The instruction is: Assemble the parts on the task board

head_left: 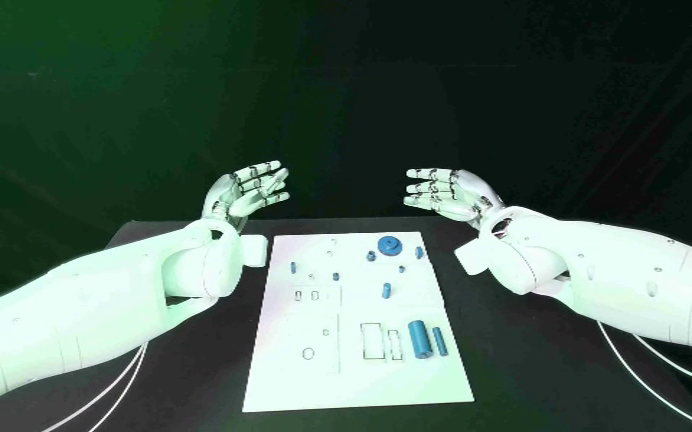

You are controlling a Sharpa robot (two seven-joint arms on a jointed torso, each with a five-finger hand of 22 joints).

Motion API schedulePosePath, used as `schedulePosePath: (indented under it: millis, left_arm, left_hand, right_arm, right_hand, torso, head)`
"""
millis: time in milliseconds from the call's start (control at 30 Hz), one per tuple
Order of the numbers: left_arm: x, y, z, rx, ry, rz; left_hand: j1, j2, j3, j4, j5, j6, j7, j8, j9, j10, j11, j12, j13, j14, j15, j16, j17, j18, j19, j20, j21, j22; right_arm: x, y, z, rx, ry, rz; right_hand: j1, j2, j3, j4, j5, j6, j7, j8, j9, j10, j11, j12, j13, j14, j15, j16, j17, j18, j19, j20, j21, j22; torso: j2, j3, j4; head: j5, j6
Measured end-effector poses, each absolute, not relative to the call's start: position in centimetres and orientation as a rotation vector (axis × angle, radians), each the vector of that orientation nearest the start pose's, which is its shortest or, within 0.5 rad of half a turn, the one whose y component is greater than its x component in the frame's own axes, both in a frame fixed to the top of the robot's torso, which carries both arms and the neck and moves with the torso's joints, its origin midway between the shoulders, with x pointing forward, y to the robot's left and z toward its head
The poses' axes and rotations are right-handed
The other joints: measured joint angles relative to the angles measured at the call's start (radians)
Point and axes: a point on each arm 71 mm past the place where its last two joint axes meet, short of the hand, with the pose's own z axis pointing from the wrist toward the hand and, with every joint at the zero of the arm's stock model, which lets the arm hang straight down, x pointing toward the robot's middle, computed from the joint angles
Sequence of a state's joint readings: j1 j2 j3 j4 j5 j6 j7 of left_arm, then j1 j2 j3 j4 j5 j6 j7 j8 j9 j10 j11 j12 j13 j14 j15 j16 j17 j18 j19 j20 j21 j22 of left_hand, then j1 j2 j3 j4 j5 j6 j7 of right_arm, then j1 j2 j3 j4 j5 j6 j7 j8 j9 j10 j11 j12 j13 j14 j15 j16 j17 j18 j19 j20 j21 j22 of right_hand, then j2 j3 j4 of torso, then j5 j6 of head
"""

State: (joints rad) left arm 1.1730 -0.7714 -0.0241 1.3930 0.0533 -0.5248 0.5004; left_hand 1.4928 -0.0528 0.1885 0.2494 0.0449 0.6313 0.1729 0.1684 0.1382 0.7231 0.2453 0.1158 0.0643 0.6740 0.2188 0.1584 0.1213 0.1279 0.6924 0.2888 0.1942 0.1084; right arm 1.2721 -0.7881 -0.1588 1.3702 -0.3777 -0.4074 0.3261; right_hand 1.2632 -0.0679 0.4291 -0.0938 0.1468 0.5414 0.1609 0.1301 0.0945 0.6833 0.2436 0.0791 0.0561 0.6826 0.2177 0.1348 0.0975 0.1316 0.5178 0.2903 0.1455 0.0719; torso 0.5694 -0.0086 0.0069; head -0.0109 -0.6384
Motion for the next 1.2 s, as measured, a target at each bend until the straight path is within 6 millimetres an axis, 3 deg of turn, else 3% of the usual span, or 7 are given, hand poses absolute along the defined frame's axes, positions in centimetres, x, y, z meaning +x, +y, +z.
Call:
schedulePosePath:
  millis: [133,433,633,733,800,933,1200]
  left_arm:
    - [51.1,23.1,-18.2,-1.165,1.187,-1.361]
    - [50.0,23.0,-16.5,-1.118,1.202,-1.422]
    - [48.9,22.6,-15.3,-1.079,1.22,-1.471]
    - [48.4,22.2,-15.0,-1.06,1.232,-1.495]
    - [48.1,21.9,-14.9,-1.05,1.239,-1.509]
    - [47.6,21.3,-14.6,-1.032,1.252,-1.533]
    - [47.0,20.9,-14.3,-1.014,1.267,-1.556]
  left_hand:
    - [0.027,-0.014,0.013,-0.014,0.0,0.118,0.018,0.04,0.026,0.12,-0.022,0.008,0.002,0.133,-0.028,0.045,0.029,0.042,0.085,-0.004,0.047,0.015]
    - [0.047,-0.026,0.033,-0.022,0.0,0.173,0.033,0.058,0.035,0.2,-0.045,0.011,0.003,0.202,-0.055,0.068,0.058,0.043,0.155,-0.021,0.095,0.033]
    - [0.052,-0.03,0.035,-0.025,0.0,0.173,0.032,0.058,0.035,0.2,-0.045,0.007,0.003,0.209,-0.054,0.068,0.06,0.043,0.158,-0.024,0.098,0.035]
    - [0.052,-0.03,0.038,-0.022,0.0,0.173,0.033,0.058,0.035,0.2,-0.045,-0.001,0.002,0.209,-0.054,0.068,0.06,0.043,0.158,-0.024,0.103,0.035]
    - [0.052,-0.03,0.038,-0.022,0.0,0.173,0.033,0.058,0.035,0.2,-0.045,-0.001,0.002,0.209,-0.054,0.068,0.061,0.043,0.158,-0.024,0.103,0.035]
    - [0.052,-0.03,0.038,-0.022,0.0,0.173,0.032,0.058,0.035,0.199,-0.045,-0.001,0.002,0.205,-0.051,0.068,0.061,0.043,0.158,-0.024,0.103,0.035]
    - [0.051,-0.03,0.038,-0.022,0.0,0.173,0.032,0.058,0.034,0.199,-0.045,-0.005,0.002,0.205,-0.051,0.068,0.061,0.043,0.158,-0.024,0.103,0.035]
  right_arm:
    - [51.7,-22.6,-18.1,0.595,1.521,1.154]
    - [52.5,-22.1,-16.9,0.361,1.569,1.008]
    - [52.6,-21.3,-16.9,0.171,1.621,0.886]
    - [52.5,-20.7,-17.0,0.072,1.639,0.827]
    - [52.4,-20.3,-17.0,0.017,1.647,0.795]
    - [52.4,-19.4,-17.1,-0.088,1.654,0.729]
    - [52.6,-18.6,-17.3,-0.204,1.654,0.635]
  right_hand:
    - [0.009,-0.009,0.019,-0.019,0.011,0.111,0.016,0.026,0.017,0.108,-0.014,0.0,0.003,0.102,-0.017,0.014,0.009,0.016,0.113,-0.002,0.032,0.006]
    - [0.028,-0.029,0.056,-0.031,0.014,0.271,0.043,0.056,0.038,0.263,-0.044,0.0,0.007,0.271,-0.057,0.048,0.024,0.031,0.291,-0.024,0.089,0.014]
    - [0.029,-0.051,0.067,-0.033,0.014,0.337,0.059,0.075,0.049,0.353,-0.073,0.0,0.01,0.414,-0.102,0.103,0.061,0.031,0.412,-0.067,0.16,0.041]
    - [0.022,-0.087,0.057,-0.03,0.01,0.411,0.03,0.09,0.065,0.472,-0.121,-0.007,0.014,0.678,-0.184,0.274,0.2,0.031,0.608,-0.163,0.365,0.15]
    - [0.016,-0.101,0.059,-0.027,0.013,0.425,0.02,0.088,0.071,0.493,-0.135,-0.013,0.014,0.74,-0.201,0.373,0.283,0.031,0.647,-0.184,0.449,0.203]
    - [-0.001,-0.118,0.085,-0.006,0.014,0.427,0.018,0.074,0.081,0.488,-0.142,-0.013,0.017,0.769,-0.209,0.562,0.432,0.031,0.679,-0.187,0.584,0.314]
    - [-0.011,-0.139,0.11,0.018,0.013,0.429,0.015,0.069,0.106,0.454,-0.136,-0.013,0.018,0.781,-0.207,1.033,0.895,-0.016,0.837,-0.178,1.021,0.874]
  torso:
    - [0.012,-0.0023,0.0039]
    - [0.044,-0.0076,0.0174]
    - [0.069,-0.0137,0.0292]
    - [0.082,-0.0167,0.0368]
    - [0.091,-0.0195,0.0418]
    - [0.107,-0.0249,0.0519]
    - [0.13,-0.0314,0.0663]
  head:
    - [-0.005,0.001]
    - [-0.019,0.002]
    - [-0.032,0.007]
    - [-0.038,0.013]
    - [-0.043,0.015]
    - [-0.051,0.016]
    - [-0.065,0.02]
